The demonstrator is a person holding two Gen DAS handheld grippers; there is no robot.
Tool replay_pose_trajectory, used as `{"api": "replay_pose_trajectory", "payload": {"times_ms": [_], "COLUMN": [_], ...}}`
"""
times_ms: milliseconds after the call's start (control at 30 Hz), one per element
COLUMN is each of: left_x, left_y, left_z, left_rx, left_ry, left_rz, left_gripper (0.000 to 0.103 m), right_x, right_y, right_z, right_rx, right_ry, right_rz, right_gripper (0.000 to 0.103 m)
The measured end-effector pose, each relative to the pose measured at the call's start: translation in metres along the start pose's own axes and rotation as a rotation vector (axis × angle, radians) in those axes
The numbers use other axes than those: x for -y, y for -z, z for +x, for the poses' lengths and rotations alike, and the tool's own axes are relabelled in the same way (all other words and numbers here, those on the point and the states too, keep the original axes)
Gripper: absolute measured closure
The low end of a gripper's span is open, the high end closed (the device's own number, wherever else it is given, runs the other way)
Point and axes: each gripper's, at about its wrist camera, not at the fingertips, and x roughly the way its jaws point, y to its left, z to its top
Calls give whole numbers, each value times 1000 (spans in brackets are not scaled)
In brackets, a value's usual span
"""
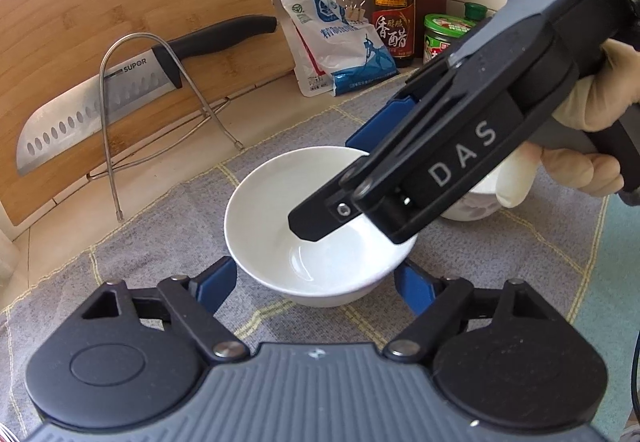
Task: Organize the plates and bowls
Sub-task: 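Move the right tool to the rim of another white bowl and close, then lift the second bowl with the right tool over the placed bowl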
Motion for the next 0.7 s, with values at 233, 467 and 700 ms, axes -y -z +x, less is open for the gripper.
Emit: {"api": "replay_pose_trajectory", "payload": {"times_ms": [233,467,700], "left_x": [-1,-3,-3], "left_y": [-2,-2,-2], "left_z": [3,4,4], "left_rx": [-8,-12,-14], "left_ry": [14,28,30], "left_rz": [0,-11,-11], "left_gripper": [19,19,19], "right_x": [0,3,5], "right_y": [-2,-2,-2], "right_z": [3,3,5], "right_rx": [-11,-19,-33], "right_ry": [-13,-27,-41], "right_rz": [7,21,50], "right_gripper": [22,22,23]}}
